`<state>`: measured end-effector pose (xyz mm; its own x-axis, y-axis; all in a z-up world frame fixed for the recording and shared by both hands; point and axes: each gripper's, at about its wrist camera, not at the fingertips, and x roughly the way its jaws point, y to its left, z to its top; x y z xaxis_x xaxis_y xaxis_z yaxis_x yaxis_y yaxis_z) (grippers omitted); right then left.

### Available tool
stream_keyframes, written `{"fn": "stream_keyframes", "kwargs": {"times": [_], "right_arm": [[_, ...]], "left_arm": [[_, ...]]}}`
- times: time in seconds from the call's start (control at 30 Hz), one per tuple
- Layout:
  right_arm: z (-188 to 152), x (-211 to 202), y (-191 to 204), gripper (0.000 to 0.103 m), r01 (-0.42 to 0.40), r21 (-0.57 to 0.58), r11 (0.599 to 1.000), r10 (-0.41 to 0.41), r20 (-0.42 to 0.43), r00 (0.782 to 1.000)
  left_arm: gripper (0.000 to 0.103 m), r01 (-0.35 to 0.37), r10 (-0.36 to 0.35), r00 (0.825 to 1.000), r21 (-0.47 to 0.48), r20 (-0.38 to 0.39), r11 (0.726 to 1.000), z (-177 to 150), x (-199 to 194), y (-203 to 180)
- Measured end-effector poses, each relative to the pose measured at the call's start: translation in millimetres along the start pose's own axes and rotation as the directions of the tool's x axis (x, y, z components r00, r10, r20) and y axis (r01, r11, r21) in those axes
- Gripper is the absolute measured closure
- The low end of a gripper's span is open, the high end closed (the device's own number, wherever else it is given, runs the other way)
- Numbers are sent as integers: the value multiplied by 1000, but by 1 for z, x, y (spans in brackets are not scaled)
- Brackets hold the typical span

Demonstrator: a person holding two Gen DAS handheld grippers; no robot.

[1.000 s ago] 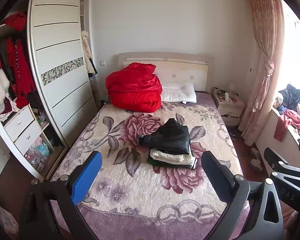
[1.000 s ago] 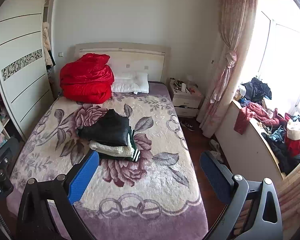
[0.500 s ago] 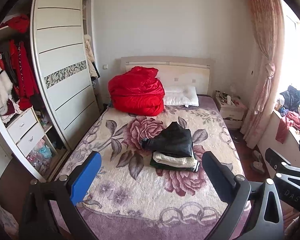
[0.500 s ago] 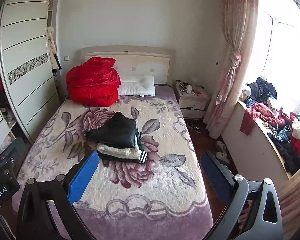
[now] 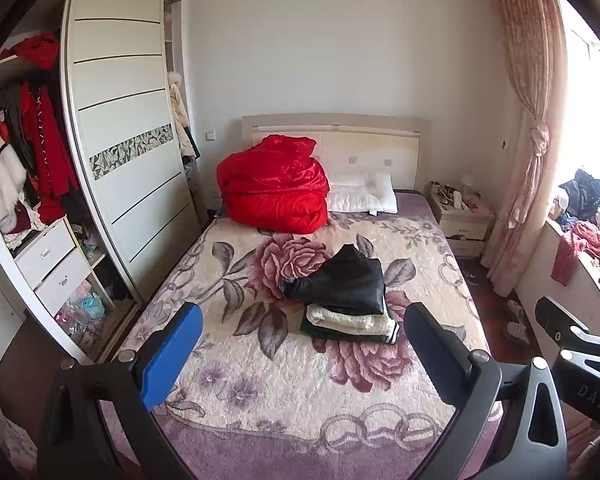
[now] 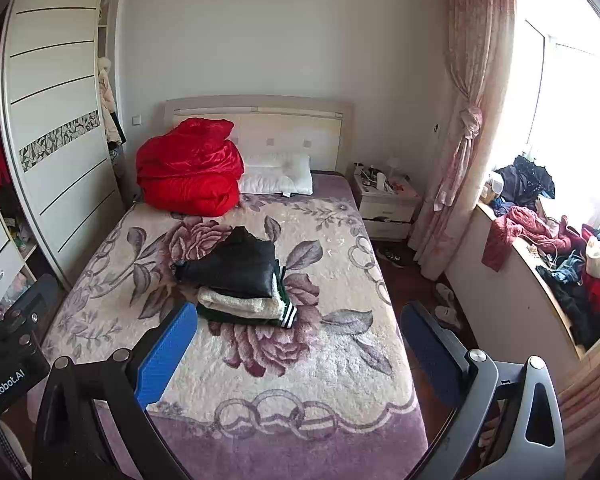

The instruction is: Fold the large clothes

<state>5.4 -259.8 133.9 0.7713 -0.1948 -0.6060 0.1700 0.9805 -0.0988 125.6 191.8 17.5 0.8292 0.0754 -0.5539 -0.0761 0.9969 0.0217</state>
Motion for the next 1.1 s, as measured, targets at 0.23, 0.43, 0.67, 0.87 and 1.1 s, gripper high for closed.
{"fn": "stream_keyframes", "kwargs": {"times": [0.23, 0.43, 0.67, 0.87, 1.1], "right_arm": [[-1, -5, -3, 0, 0, 2, 1000, 0, 1, 1000], [-3, -11, 2, 0, -1, 1, 1000, 1, 12, 1000], [-6, -17, 7, 0, -3, 2, 1000, 3, 25, 1000], [-10, -19, 11, 0, -7, 7, 1000, 7, 24, 1000], [-15, -22, 14, 0, -6, 13, 1000, 5, 27, 1000]], "left_arm": [[0, 10, -10, 1000, 5, 3, 1000, 1, -1, -2], [0, 12, -12, 1000, 5, 5, 1000, 3, -1, -1], [0, 9, -9, 1000, 8, 17, 1000, 6, -5, 4], [0, 5, -5, 1000, 9, 16, 1000, 7, -6, 5], [0, 4, -4, 1000, 8, 17, 1000, 7, -7, 8]]}}
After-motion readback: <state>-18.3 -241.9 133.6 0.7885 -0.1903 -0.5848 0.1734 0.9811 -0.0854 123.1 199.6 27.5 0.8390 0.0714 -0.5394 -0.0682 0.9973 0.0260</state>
